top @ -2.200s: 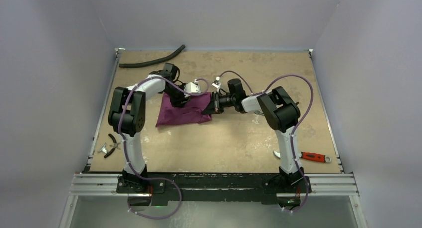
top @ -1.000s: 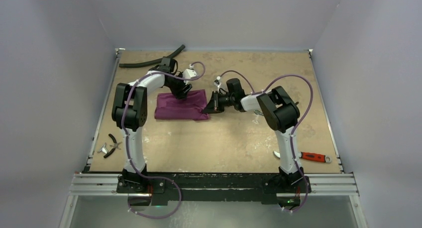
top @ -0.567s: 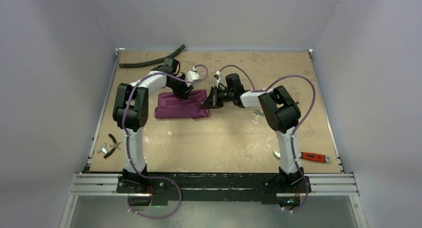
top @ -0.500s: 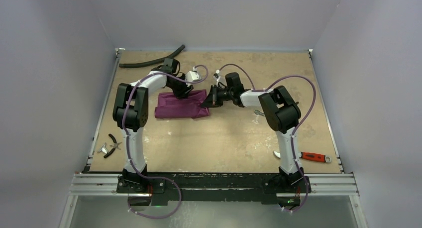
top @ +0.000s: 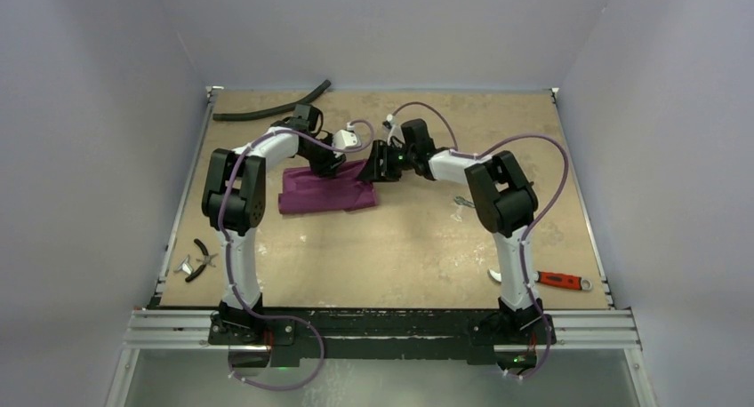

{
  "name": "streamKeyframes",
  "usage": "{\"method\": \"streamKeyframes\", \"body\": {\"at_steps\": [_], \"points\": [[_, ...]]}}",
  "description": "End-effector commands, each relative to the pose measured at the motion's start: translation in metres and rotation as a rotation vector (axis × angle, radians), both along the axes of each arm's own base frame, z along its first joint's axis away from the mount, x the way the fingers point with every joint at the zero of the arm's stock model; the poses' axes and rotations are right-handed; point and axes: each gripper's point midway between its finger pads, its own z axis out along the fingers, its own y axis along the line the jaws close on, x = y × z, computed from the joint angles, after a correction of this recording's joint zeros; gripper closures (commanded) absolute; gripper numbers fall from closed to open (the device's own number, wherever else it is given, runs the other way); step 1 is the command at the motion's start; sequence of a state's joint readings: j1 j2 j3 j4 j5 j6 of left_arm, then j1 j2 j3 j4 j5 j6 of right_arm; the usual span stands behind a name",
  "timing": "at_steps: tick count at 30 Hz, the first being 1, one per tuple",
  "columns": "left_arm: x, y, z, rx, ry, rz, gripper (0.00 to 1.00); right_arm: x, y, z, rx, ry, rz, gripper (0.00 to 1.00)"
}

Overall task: Fold the napkin into a case and place the utensils inside
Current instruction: Fold the lower triangle-folded napkin at the center of the board, then rotate the 2/3-rectangle-folded napkin at the center of the board.

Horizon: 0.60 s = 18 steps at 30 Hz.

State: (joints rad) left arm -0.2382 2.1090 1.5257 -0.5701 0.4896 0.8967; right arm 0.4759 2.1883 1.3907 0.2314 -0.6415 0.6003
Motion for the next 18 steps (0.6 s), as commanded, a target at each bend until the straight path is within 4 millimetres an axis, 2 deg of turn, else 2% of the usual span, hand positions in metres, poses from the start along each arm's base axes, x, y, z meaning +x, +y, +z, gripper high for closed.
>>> {"method": "streamKeyframes", "body": {"at_steps": [1,4,8,10,13,15,18], "points": [[-0.03,0.005,-0.016,0.041,0.092,-0.036,0.65,0.029,-0.014,0.055,-0.087,-0.196,-0.03,0.38],[-0.03,0.005,-0.016,0.044,0.091,-0.034,0.66,0.033,-0.034,0.066,-0.17,-0.249,-0.094,0.36],[-0.03,0.006,-0.017,0.049,0.095,-0.033,0.67,0.028,-0.056,0.079,-0.233,-0.324,-0.181,0.53],[-0.03,0.005,-0.017,0.046,0.096,-0.03,0.67,0.007,-0.049,0.075,-0.221,-0.315,-0.164,0.53],[-0.029,0.005,-0.017,0.041,0.096,-0.028,0.67,-0.022,-0.035,0.056,-0.193,-0.26,-0.116,0.49],[-0.029,0.006,-0.019,0.045,0.1,-0.025,0.68,-0.031,-0.029,0.042,-0.173,-0.216,-0.095,0.48],[-0.03,0.007,-0.02,0.049,0.104,-0.025,0.68,-0.034,-0.02,0.031,-0.159,-0.188,-0.07,0.48]]}}
